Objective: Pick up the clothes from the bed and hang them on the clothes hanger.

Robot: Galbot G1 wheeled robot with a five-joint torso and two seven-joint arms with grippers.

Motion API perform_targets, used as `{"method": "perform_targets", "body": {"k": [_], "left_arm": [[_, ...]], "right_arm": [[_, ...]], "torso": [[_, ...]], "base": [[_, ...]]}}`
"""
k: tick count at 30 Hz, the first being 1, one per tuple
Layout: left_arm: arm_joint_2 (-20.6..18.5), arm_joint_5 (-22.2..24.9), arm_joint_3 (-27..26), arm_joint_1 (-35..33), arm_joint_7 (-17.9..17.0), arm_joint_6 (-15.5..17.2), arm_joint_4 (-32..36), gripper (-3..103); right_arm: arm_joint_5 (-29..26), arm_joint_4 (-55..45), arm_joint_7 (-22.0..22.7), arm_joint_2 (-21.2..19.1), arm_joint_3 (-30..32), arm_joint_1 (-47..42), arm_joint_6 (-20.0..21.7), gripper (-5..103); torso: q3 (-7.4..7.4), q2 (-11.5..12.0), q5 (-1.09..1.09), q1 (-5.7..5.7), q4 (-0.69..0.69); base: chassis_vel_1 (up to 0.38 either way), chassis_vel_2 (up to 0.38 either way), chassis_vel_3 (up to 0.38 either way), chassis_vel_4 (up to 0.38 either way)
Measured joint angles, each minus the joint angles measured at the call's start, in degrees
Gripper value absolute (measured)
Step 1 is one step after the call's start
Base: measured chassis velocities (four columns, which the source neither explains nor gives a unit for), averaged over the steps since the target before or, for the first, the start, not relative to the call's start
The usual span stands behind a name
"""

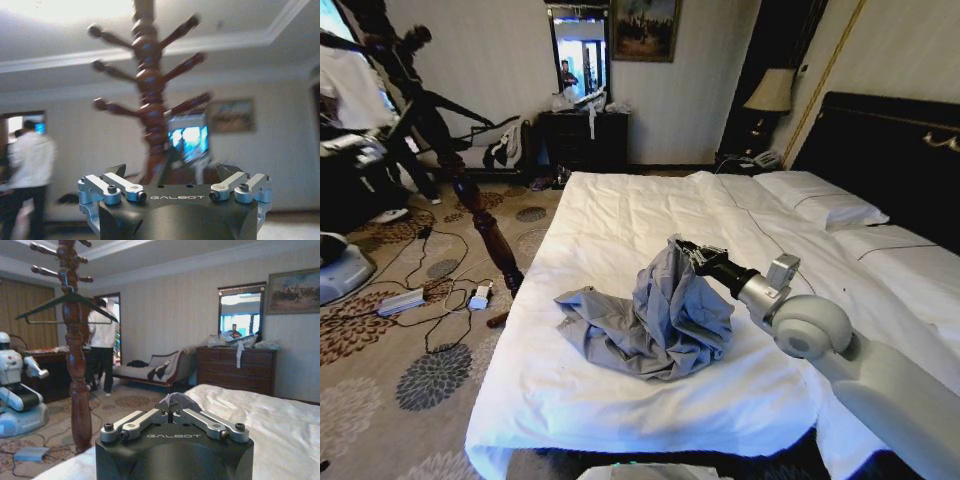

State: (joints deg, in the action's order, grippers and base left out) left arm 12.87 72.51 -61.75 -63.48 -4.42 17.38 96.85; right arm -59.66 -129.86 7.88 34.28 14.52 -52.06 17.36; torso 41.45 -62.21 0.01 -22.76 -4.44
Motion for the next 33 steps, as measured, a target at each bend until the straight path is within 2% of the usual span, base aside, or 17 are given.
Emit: {"method": "perform_targets", "body": {"k": [5,7,11,12,15,16,19,27,31,33], "left_arm": [[-4.7,-0.2,0.6,-0.7,1.0,1.1,-5.9,100],[-5.4,-0.1,0.7,-0.8,1.5,1.1,-7.0,100],[-10.1,0.7,1.3,-1.7,5.5,0.2,-12.3,100],[-10.1,0.7,1.3,-1.7,5.5,0.2,-12.3,100],[-14.0,3.9,1.6,-2.7,8.1,-0.8,-16.2,100],[-14.0,3.9,1.6,-2.7,8.1,-0.8,-16.2,100],[-16.4,8.7,2.2,-4.1,9.4,-3.5,-18.0,100],[-17.3,12.2,3.2,-5.5,9.9,-5.0,-18.9,100],[-14.3,11.0,4.8,-5.8,10.1,-4.6,-14.2,100],[-11.3,9.0,6.3,-5.5,9.1,-4.6,-11.0,100]], "right_arm": [[0.7,0.7,-1.7,1.2,-2.0,1.9,-1.0,0],[0.8,0.9,-1.9,1.4,-2.2,2.0,-1.1,0],[1.7,1.8,-3.1,4.0,-0.9,2.5,-2.0,0],[1.7,1.8,-3.1,4.0,-0.9,2.5,-2.0,0],[1.4,1.8,-3.1,5.2,0.6,2.4,-2.2,0],[1.4,1.8,-3.1,5.2,0.6,2.4,-2.2,0],[1.5,1.5,-3.1,6.0,0.8,2.0,-2.2,0],[2.1,1.3,-3.3,7.5,0.3,1.9,-2.2,0],[2.2,1.5,-3.3,8.4,0.6,1.9,-2.2,0],[2.2,1.8,-3.3,8.6,0.6,1.8,-2.2,0]], "torso": [[0.01,0.0,-0.01,-0.01,-0.02],[0.01,0.0,-0.02,-0.01,-0.02],[0.00,0.0,-0.03,0.00,-0.01],[0.00,0.0,-0.03,0.00,-0.01],[0.00,0.0,0.00,0.00,-0.03],[0.00,0.0,0.00,0.00,-0.03],[0.00,0.0,-0.01,0.00,-0.02],[0.00,0.0,0.00,0.00,0.00],[0.00,0.0,-0.01,0.00,-0.02],[0.00,0.0,-0.01,0.00,-0.04]], "base": [[0.000,0.000,0.000,0.000],[0.000,0.000,0.000,0.000],[0.000,0.000,0.000,0.000],[0.000,0.000,0.000,0.000],[0.000,0.000,0.000,0.000],[0.000,0.000,0.000,0.000],[0.000,0.000,0.000,0.000],[0.000,0.000,0.000,0.000],[0.000,0.000,0.000,0.000],[0.000,0.000,0.000,0.000]]}}
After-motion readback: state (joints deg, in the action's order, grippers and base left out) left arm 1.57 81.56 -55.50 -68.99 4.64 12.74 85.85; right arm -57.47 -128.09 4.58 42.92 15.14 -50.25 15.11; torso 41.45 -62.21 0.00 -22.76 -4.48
